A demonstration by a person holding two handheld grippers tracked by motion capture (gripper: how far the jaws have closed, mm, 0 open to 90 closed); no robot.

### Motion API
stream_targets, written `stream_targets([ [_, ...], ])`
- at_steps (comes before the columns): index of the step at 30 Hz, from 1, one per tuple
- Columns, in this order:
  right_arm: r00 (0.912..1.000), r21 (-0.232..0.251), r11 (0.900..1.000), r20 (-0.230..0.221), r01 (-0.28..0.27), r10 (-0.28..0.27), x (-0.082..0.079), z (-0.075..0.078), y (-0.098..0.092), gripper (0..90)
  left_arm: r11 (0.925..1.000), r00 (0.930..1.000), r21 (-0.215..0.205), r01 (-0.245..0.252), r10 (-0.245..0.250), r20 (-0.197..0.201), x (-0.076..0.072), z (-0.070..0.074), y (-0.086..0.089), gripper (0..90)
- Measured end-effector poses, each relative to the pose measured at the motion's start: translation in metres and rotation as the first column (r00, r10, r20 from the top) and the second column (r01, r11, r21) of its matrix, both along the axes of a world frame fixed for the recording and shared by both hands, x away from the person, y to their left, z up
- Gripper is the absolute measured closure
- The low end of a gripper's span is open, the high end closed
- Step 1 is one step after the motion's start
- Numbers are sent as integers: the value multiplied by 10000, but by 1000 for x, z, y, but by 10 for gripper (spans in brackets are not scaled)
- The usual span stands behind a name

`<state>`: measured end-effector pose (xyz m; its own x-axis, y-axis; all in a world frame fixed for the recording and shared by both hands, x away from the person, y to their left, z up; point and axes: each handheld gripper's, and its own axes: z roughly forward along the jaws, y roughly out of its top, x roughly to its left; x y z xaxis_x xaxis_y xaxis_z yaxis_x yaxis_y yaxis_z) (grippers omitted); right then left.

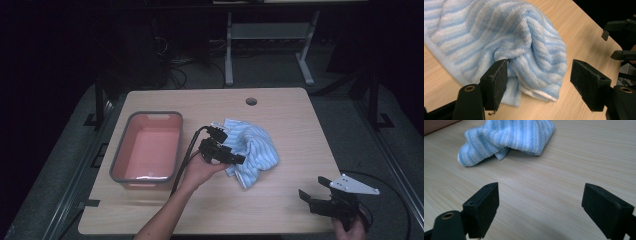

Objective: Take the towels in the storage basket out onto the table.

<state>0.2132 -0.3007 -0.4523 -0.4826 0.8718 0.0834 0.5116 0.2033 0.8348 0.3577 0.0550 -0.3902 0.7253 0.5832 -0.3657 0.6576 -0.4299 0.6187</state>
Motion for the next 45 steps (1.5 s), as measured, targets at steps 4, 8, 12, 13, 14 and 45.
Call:
stream_targets([
  [4, 10000, -25, 10000, -2, 0, 0, 1, 0, 0, 137, 10000, 10000, -2, 38, -38, 21, -4, 0, 5, 297],
  [8, 10000, -59, 10000, -7, -5, 5, 0, 0, 1, 137, 9999, 9999, -91, 73, -72, 144, -11, 1, 10, 295],
  [12, 10000, -43, 10000, 19, 21, -21, 0, 0, 1, 137, 9999, 9997, -99, 43, -41, 228, -17, 1, 18, 291],
  [13, 10000, -40, 10000, 19, 21, -21, 0, 0, 1, 137, 9999, 9997, -108, 34, -31, 250, -18, 1, 19, 291],
  [14, 10000, -52, 10000, 17, 19, -18, 0, 0, 1, 137, 9999, 9997, -145, -7, 11, 231, -20, 0, 21, 291],
  [45, 10000, -146, 9999, -37, -6, 6, -3, -1, 3, 137, 9982, 9992, -582, -162, 183, 350, -70, -24, 65, 282],
])
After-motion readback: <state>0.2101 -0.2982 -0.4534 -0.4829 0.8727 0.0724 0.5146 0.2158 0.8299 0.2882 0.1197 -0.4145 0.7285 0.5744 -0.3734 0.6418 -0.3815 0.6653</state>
